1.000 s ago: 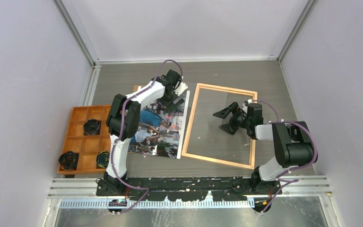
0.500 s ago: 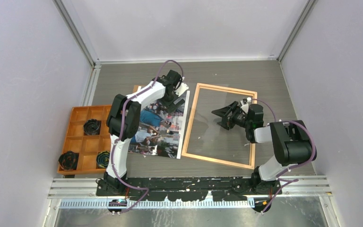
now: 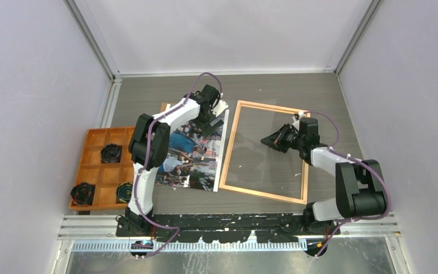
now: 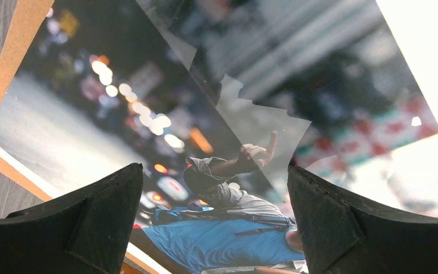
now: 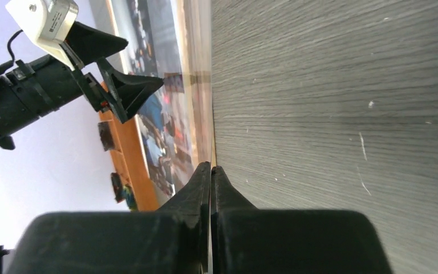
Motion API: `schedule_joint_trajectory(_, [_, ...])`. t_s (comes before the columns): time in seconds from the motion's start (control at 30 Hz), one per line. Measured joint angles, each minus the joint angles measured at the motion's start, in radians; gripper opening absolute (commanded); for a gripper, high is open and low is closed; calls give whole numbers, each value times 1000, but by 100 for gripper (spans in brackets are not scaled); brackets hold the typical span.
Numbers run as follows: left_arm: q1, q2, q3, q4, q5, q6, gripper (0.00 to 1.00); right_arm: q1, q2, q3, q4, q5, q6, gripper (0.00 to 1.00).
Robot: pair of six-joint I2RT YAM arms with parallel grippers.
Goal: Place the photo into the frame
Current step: Pick up the photo frame item from the photo frame.
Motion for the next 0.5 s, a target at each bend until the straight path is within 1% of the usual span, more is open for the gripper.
schedule_joint_trajectory(0.17, [-2,0,15,-16,0,0,100,4,-103,87,-301,112,-135,1])
schedule_joint_trajectory(0.23, [-3,0,24,-22,0,0,100,3,-127,106,-388,149,-174,1])
schedule_joint_trajectory(0.5, [-3,0,63,-33,-8,0,100,-15,-178,116,-613,249,-259,1])
